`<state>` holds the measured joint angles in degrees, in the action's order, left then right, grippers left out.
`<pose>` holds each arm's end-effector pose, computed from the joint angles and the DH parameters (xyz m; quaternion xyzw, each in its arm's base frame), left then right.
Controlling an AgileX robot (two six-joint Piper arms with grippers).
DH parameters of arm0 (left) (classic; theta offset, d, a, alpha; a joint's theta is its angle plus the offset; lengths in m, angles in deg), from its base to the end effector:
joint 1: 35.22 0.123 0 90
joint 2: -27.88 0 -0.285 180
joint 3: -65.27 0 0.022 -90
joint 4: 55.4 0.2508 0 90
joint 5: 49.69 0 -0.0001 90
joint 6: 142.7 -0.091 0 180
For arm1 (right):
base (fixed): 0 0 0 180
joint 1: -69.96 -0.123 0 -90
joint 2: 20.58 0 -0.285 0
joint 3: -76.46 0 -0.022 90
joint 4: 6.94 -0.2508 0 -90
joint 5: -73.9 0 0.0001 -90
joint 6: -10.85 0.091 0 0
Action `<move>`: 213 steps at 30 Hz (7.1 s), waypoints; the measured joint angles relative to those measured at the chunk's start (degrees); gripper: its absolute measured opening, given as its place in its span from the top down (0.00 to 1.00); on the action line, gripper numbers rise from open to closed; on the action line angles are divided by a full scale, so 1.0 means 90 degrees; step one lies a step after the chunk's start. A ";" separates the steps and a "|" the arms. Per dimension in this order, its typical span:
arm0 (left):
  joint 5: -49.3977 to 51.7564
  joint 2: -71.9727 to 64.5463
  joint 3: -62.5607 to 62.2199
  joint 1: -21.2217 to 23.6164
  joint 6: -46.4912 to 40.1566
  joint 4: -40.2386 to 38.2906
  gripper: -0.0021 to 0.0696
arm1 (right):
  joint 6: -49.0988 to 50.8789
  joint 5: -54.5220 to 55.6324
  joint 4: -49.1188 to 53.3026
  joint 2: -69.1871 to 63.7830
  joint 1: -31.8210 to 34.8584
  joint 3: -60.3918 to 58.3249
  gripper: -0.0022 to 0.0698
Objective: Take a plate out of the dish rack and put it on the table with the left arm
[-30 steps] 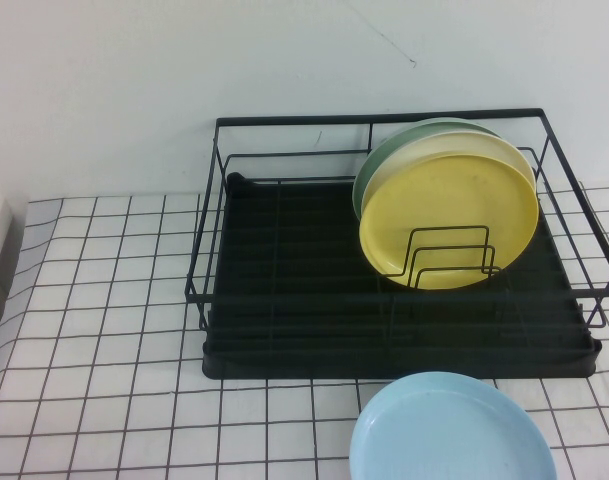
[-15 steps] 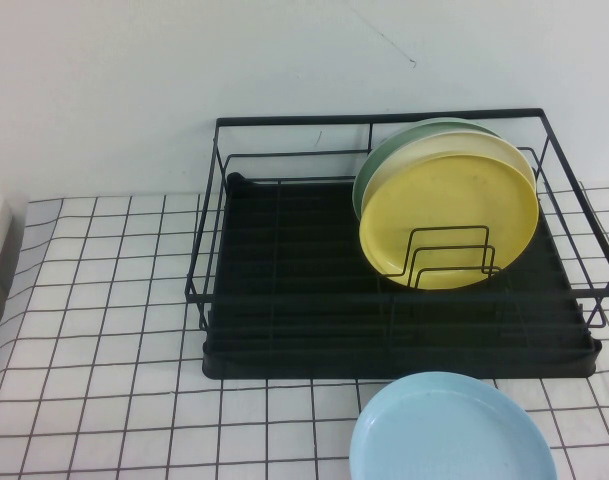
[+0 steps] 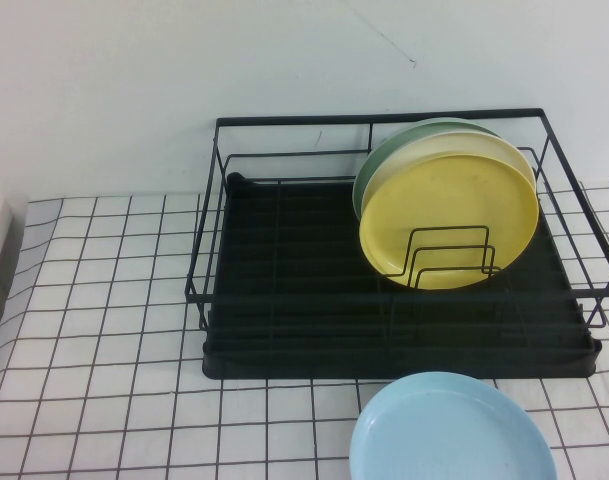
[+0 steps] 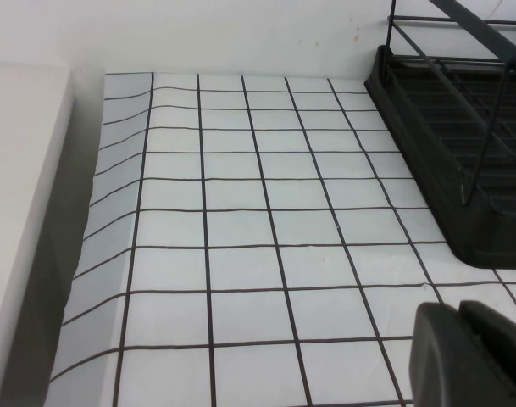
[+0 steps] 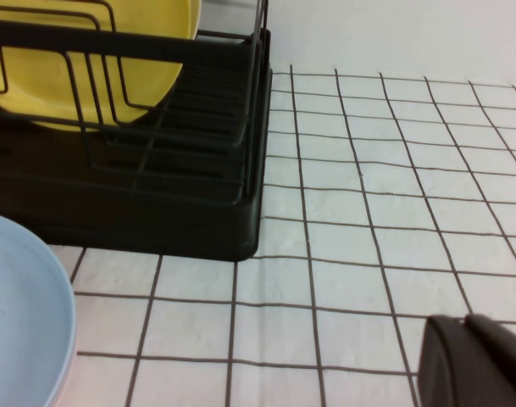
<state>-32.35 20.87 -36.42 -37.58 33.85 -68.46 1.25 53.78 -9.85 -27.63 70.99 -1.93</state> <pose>0.0537 -0.0084 0.1808 -0.0242 0.7779 -0.0884 0.6216 0.0531 0.0006 0.1754 -0.0458 0.7949 -0.0347 0.6041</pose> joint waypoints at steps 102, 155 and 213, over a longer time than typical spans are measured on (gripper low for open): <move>0.0098 0.0000 -0.0013 0.0000 -0.0078 0.0500 0.98 | 0.0000 0.0000 0.0000 0.0000 0.0000 0.0000 0.97; 0.3348 -0.4745 -0.3879 -0.0065 -0.3212 -0.3142 0.98 | 0.0000 0.0000 0.0000 0.0000 0.0000 0.0000 0.97; 0.5895 -1.0853 -1.0133 -0.2532 -0.4209 -0.1306 0.93 | 0.0000 0.0000 0.0000 0.0000 0.0000 0.0000 0.97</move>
<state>20.71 -76.81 -127.62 -60.37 -4.03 -80.21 1.25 53.78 -9.85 -27.63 70.99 -1.93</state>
